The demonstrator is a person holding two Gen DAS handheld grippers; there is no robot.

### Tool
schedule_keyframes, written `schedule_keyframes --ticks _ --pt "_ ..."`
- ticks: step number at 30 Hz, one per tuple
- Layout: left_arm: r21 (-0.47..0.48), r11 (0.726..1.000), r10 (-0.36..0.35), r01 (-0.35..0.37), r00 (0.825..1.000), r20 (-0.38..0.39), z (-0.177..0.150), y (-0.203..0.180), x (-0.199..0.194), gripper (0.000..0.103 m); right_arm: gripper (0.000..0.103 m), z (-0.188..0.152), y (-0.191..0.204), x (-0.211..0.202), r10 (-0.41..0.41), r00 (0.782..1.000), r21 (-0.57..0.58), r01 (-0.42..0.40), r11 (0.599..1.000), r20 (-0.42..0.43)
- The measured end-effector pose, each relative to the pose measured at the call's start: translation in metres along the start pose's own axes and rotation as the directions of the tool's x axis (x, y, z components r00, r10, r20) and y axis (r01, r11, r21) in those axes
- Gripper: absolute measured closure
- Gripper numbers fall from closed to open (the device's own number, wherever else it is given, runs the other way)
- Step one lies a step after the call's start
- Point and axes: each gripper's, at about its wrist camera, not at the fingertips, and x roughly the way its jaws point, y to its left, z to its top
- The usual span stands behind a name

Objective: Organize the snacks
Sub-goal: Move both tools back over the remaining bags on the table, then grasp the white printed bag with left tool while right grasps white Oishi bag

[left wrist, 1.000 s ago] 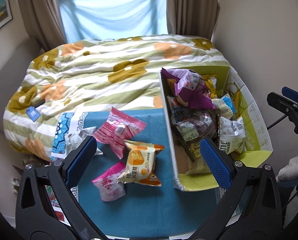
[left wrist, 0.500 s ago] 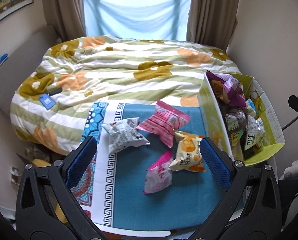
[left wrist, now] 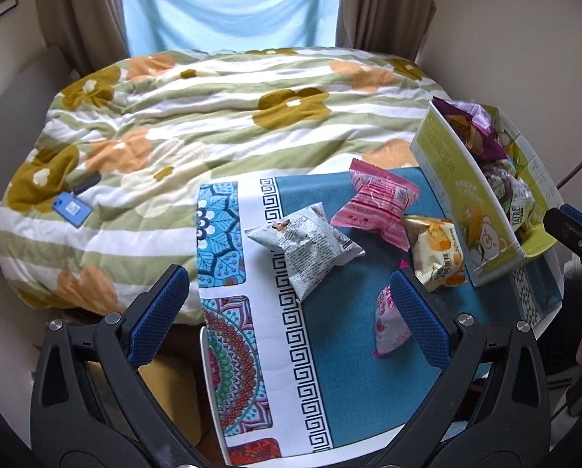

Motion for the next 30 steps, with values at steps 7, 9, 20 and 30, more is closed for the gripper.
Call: schedule_keyframes --ticks 7,9,20,30 --pt "0.16 0.984 -0.065 0.075 0.996 -0.064 0.015 0.011 0.058 0.001 0.006 -0.043 0.033 0.038 -0.025 0.994 0.098 0.035 0.995 -0.104" --pt "0.195 0.977 -0.075 0.091 0.993 -0.088 0.02 0.009 0.078 0.001 0.006 -0.055 0.041 0.049 -0.036 0.99 0.106 0.05 0.993 -0.136" --pt "0.343 0.922 -0.11 0.181 0.97 -0.218 0.017 -0.013 0.166 0.001 0.006 -0.11 0.069 0.109 -0.038 0.964 0.101 0.067 0.993 -0.264" --pt "0.392 0.896 -0.11 0.207 0.961 -0.255 0.01 -0.027 0.201 0.001 0.007 -0.124 0.075 0.159 -0.066 0.939 0.04 0.085 0.996 -0.337"
